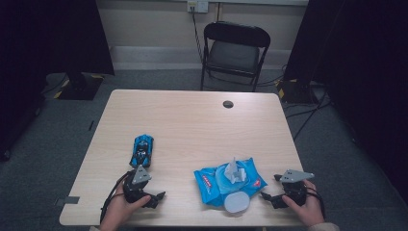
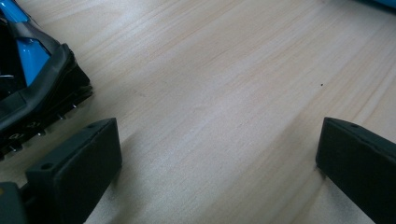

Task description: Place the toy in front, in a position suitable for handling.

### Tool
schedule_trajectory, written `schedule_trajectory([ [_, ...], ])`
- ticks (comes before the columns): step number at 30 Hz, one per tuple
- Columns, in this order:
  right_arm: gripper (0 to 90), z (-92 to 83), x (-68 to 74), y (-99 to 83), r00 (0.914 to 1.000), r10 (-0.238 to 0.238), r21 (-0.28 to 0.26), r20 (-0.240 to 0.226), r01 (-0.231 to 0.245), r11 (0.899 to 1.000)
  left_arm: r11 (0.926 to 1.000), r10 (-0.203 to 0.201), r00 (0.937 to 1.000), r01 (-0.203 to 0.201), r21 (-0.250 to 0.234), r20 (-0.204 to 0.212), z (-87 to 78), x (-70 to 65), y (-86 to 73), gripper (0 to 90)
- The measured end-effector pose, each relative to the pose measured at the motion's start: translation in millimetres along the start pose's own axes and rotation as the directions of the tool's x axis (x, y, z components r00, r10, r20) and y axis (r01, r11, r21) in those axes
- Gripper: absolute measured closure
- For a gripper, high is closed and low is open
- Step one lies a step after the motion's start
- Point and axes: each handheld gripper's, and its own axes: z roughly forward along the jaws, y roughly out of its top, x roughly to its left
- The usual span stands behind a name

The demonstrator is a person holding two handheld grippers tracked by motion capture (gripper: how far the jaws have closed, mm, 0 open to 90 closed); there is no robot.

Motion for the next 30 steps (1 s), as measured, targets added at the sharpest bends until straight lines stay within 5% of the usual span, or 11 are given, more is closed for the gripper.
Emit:
schedule_trajectory([
  [10,9.1,-0.4,1.8,-0.2,0.9998,0.016,0.0,0.011,-0.016,1.0,0.9989,-0.005,1.0,0.004,0.047,0.005,0.4,-4.4,6.7,2.0],
  [15,13.5,-2.1,2.6,0.8,0.9992,0.032,0.01,0.023,-0.032,0.999,0.9996,0.012,0.9997,-0.013,0.025,0.021,-2.6,-6.8,10.4,21.2],
  [18,15.5,-6.5,1.1,2.5,0.9957,0.088,0.005,-0.027,-0.088,0.996,0.9991,0.038,0.9984,-0.039,0.02,0.043,-2.5,-14.6,13.1,19.6],
  [30,15.5,-7.6,7.1,9.4,0.9984,0.05,0.006,-0.026,-0.05,0.999,0.9955,0.095,0.9894,-0.094,-0.015,0.11,7.5,-33.6,33.6,19.9],
])
